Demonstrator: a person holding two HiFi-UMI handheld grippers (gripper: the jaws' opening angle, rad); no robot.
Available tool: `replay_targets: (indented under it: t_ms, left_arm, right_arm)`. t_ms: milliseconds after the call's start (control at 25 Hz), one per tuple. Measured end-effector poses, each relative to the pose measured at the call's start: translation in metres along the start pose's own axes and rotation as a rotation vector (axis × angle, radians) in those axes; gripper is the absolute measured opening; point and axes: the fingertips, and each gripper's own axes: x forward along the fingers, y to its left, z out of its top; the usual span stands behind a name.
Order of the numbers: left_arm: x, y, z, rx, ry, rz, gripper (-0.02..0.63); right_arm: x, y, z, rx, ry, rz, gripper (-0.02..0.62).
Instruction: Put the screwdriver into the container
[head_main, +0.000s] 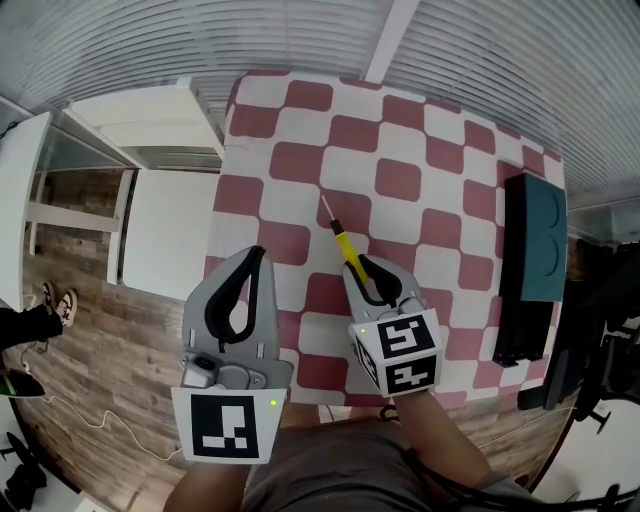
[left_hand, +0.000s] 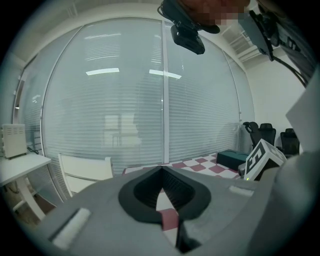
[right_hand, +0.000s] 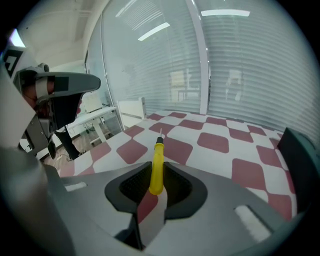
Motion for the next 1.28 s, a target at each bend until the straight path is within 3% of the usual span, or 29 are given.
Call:
replay_targets:
  t_ms: [320,800,1280]
  left_arm:
    - [-0.036,-0.024,0.044,0.045,-0.118,0.06,0.0]
    - [-0.096,-0.092,0.127,0.16,-0.359,0.163,0.0]
    - [-0.131,-0.174,0.152,0.22,-0.417,0.182,0.0]
  right_arm:
    - [-0.072,0.01,0.072,-0.06,-0.24,0.046,0.098]
    - [-0.248,0.014,0.17,-0.181,-0.607,0.138,0.098]
    - [-0.323,-0.006,0.143,-0.234,-0.661,0.175,0.098]
